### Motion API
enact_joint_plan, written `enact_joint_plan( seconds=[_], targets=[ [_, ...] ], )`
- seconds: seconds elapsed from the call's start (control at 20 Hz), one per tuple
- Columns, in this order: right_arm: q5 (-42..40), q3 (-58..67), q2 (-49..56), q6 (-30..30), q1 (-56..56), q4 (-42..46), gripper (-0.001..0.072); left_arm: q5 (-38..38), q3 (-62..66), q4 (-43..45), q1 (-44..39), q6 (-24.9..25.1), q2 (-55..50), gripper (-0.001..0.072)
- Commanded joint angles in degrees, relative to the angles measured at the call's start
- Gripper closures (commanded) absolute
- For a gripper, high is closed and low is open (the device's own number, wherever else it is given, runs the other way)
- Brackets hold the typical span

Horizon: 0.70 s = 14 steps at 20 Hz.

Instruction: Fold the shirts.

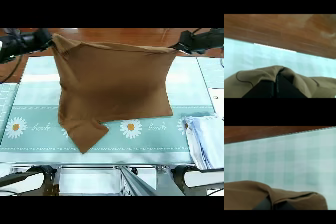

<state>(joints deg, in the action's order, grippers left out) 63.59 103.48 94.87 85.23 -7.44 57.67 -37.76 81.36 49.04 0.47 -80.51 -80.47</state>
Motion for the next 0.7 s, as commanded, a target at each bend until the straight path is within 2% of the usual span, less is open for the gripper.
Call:
enact_joint_plan(
  seconds=[0.0,0.05,0.1,0.15,0.25,0.35,0.4,0.45,0.5,0.55,0.65],
  targets=[
    [-2.1,6.4,11.6,4.7,-0.3,-7.2,0.065,-0.8,3.2,-2.3,-1.2,-2.3,-7.9,0.0678],
    [-2.3,6.6,13.1,5.3,-0.8,-9.6,0.0392,-2.2,3.2,-2.3,-1.2,-2.3,-8.5,0.0595],
    [-1.6,6.6,14.0,5.1,-1.6,-11.8,0.0097,-4.0,3.2,-2.1,-1.0,-2.3,-8.8,0.0253],
    [-0.2,6.6,14.3,5.1,-2.7,-12.7,0.0087,-6.9,3.3,-0.9,-0.3,-2.3,-8.8,-0.0001],
    [5.8,6.6,13.5,3.3,-5.9,-12.6,0.0087,-18.5,4.4,4.4,3.3,-2.3,-8.7,0.0001],
    [15.5,6.6,11.9,-0.3,-10.5,-11.1,0.0088,-32.2,4.0,8.8,8.4,-2.0,-8.6,0.0003],
    [21.8,6.3,10.8,-4.1,-13.0,-7.2,0.0088,-38.7,2.6,10.4,10.9,1.2,-8.4,0.0005],
    [25.3,4.3,9.1,-4.9,-14.8,-1.3,0.0089,-43.2,0.0,10.6,13.3,3.5,-7.9,0.0005],
    [26.2,0.4,6.5,-4.5,-16.7,4.0,0.0089,-44.8,-4.3,10.6,15.7,3.6,-6.8,0.0005],
    [24.5,-5.4,3.2,-4.8,-18.6,5.5,0.0089,-43.5,-9.8,10.5,17.9,3.5,-4.8,0.0005],
    [17.2,-19.6,-3.7,-7.6,-21.6,2.3,0.0089,-37.7,-22.6,9.7,22.0,3.3,0.7,0.0005]
  ],
)
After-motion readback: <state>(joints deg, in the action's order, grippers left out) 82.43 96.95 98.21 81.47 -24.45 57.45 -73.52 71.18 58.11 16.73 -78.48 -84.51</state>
